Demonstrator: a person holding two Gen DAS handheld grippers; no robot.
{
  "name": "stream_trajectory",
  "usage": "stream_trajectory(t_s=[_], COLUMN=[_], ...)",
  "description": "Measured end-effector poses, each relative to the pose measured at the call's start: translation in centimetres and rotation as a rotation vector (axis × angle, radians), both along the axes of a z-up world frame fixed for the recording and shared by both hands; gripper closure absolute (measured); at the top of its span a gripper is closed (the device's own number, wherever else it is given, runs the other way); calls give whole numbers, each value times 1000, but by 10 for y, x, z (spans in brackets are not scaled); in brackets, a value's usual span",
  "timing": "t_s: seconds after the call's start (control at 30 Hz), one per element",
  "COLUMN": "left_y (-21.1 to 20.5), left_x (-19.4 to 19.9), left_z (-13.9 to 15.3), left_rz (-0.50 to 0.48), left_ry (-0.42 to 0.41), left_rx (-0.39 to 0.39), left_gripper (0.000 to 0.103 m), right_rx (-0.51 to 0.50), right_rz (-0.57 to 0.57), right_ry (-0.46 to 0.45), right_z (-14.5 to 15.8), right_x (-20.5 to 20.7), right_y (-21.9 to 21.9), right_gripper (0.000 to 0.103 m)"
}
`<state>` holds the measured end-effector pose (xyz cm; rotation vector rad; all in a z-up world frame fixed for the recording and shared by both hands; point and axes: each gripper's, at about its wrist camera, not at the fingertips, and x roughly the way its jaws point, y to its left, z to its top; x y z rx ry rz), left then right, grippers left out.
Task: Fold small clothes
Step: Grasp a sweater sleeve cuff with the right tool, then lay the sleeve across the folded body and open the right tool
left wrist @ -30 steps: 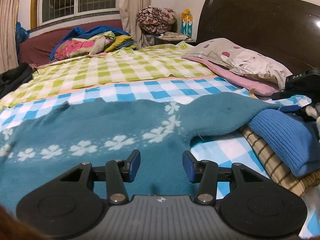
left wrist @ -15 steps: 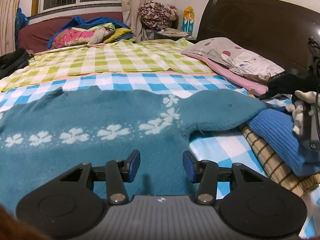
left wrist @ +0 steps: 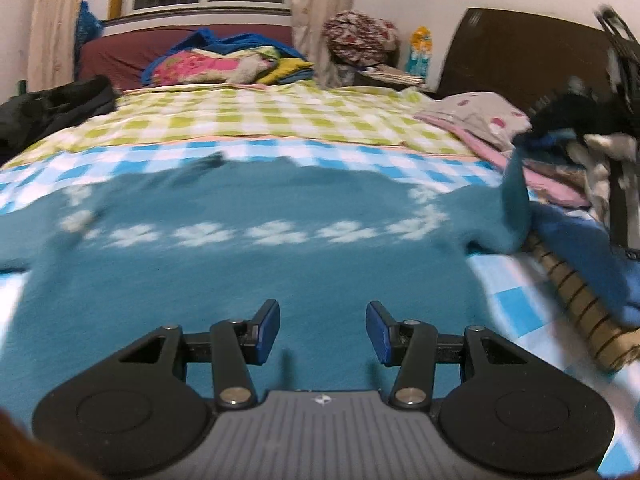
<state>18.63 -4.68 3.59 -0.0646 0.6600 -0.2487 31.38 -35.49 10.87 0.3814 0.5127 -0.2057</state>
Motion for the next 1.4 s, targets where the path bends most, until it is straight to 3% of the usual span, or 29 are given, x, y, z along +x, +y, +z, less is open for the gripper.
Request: stream_trajectory(t_s=[0.1, 0.23, 0.37, 0.47, 0.57, 0.67, 0.8, 0.93, 1.03, 1.07, 1.13, 1.17, 1.23, 1.4], left_y=[30, 66, 89, 100, 108, 113, 121, 129, 130, 131, 133, 134, 137, 142], left_x=[-9, -20, -26, -26, -26, -26, -25, -24, -24, -25, -25, -27, -28, -29], left_z=[-5, -14, -27, -35, -37, -35, -33, -31, -31, -31, -31, -30, -30, -28], left_rz=[45, 98, 124, 122, 95, 88, 97, 110, 110, 109, 108, 110, 117, 130], left_ry=[7, 18, 31, 42, 33, 19, 8, 6, -2, -4, -4, -4, -2, -8], left_rx=[19, 52, 65, 37, 30, 12, -2, -27, -31, -33, -38, -41, -49, -54], left_gripper=[50, 50, 50, 50, 50, 50, 50, 50, 50, 50, 50, 50, 50, 50], right_rx=[-107, -256, -510, -751, -875, -850, -709, -593, -574, -553, -524, -527, -539, -648], right_rz=[160, 381, 582, 654, 654, 647, 602, 551, 501, 490, 484, 488, 508, 547], right_ry=[10, 44, 48, 30, 5, 20, 53, 56, 38, 32, 33, 39, 64, 54], right_z=[-8, -41, -87, -119, -128, -124, -116, -106, -101, -100, -99, -99, -101, -111], right_x=[13, 24, 11, -4, -10, -9, 0, 6, 8, 10, 15, 18, 23, 21], right_y=[72, 173, 264, 312, 328, 326, 312, 305, 306, 306, 307, 312, 321, 348], right_gripper=[92, 92, 93, 88, 88, 87, 78, 61, 44, 44, 49, 69, 95, 95])
